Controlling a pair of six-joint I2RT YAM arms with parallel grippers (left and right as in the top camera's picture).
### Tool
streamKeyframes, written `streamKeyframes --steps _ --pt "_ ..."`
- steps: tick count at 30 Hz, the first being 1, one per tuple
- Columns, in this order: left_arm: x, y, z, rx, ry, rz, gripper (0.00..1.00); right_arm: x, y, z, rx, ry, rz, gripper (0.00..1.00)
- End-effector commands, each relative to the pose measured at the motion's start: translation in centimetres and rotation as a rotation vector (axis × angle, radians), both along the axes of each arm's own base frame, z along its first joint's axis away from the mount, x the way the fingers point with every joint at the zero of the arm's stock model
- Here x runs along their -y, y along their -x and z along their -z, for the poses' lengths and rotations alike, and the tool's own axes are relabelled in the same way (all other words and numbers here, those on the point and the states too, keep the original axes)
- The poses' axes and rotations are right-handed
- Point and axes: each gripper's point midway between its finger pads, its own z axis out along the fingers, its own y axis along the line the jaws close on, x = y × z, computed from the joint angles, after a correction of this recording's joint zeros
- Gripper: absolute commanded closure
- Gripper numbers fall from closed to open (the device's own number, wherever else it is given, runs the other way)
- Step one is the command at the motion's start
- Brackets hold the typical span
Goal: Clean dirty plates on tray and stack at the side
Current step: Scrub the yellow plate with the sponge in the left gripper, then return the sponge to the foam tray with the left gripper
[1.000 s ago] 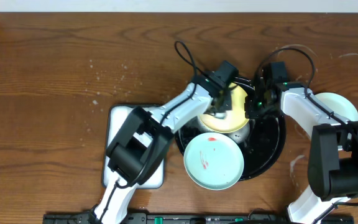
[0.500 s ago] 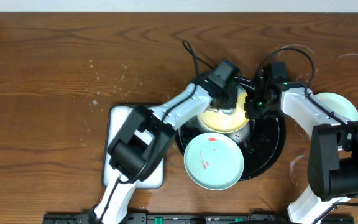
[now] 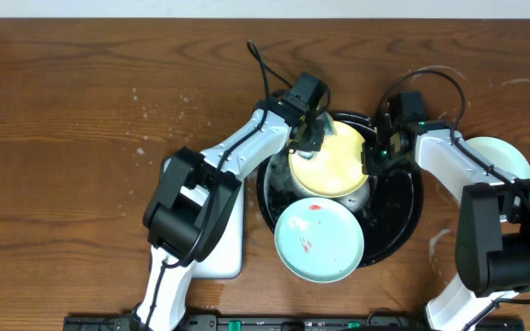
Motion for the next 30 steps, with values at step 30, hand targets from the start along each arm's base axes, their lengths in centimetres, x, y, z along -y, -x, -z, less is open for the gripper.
streamKeyframes --steps 30 --pt "-23.1 11.4 -17.5 -0.113 -0.3 -0.388 0.91 2.7 1.0 -10.1 0.247 0.195 0.013 0.99"
